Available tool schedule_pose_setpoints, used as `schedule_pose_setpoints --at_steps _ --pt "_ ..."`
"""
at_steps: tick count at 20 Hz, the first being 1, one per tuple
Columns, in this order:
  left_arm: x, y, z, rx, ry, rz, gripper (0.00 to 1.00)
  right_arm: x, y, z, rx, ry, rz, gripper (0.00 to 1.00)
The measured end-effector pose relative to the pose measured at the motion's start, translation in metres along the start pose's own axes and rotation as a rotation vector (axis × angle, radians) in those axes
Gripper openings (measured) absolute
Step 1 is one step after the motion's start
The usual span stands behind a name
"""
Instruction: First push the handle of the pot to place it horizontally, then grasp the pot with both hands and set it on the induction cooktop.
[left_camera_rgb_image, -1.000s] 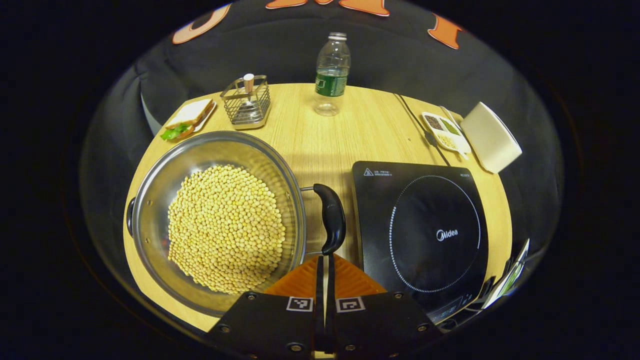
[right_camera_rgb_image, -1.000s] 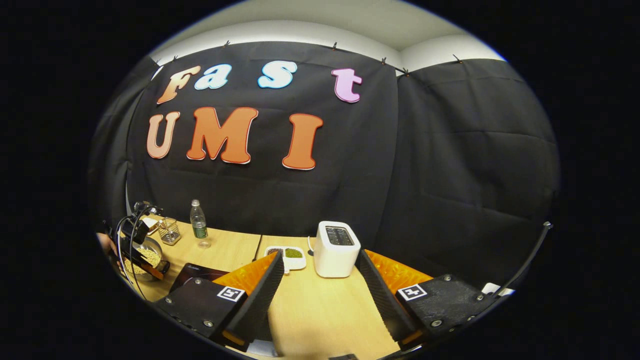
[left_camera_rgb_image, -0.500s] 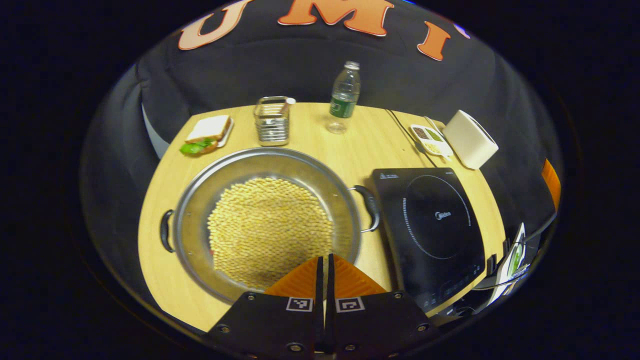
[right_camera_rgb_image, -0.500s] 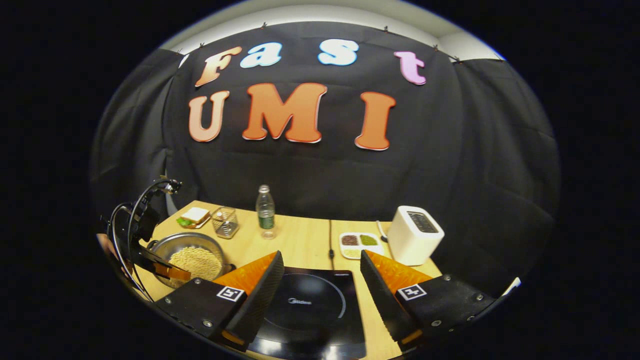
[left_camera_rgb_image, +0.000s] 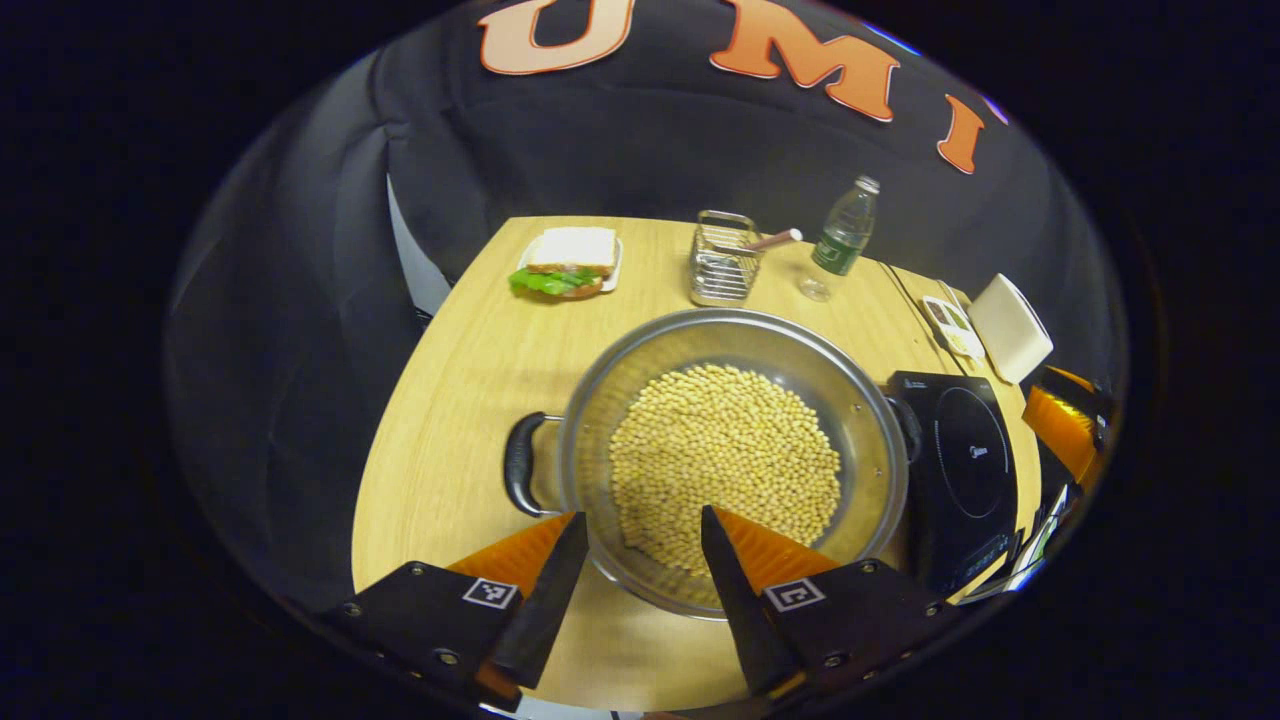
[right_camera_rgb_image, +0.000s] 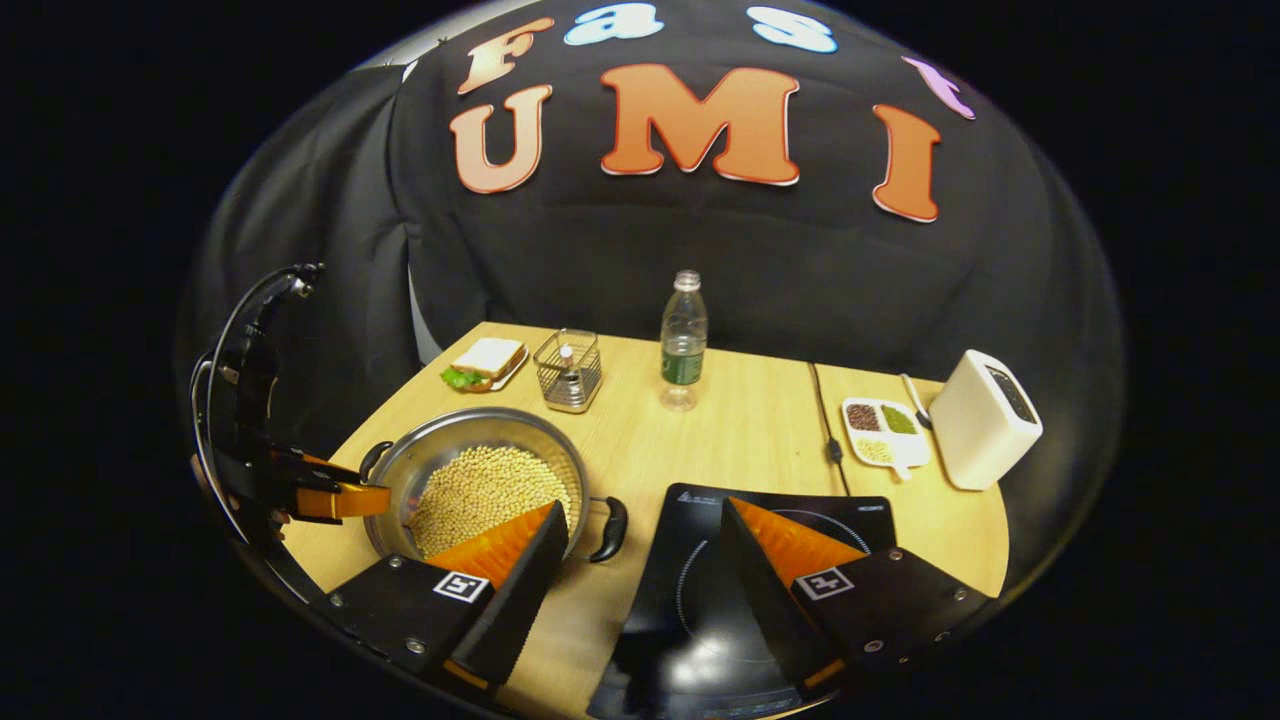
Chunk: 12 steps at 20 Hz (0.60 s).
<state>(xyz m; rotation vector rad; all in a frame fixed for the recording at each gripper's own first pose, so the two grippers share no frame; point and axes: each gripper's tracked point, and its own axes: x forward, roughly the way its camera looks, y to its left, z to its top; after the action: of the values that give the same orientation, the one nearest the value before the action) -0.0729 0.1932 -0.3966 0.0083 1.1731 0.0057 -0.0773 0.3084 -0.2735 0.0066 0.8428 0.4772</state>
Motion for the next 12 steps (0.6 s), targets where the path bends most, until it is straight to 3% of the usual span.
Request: schedule_pose_setpoints --at_steps 5,10,12 --pt "0.016 0.05 0.014 0.018 -0.019 0.051 0.74 0.042 0.016 -0.025 0.014 0.136 -0.005 0.96" --pt "0.038 0.05 0.016 -0.004 -0.018 0.003 0.74 0.072 0.024 -0.048 0.038 0.239 -0.022 0.93" --pt "0.046 0.05 0.014 -0.001 -0.006 -0.004 0.75 0.082 0.024 -0.055 0.046 0.264 -0.03 0.88"
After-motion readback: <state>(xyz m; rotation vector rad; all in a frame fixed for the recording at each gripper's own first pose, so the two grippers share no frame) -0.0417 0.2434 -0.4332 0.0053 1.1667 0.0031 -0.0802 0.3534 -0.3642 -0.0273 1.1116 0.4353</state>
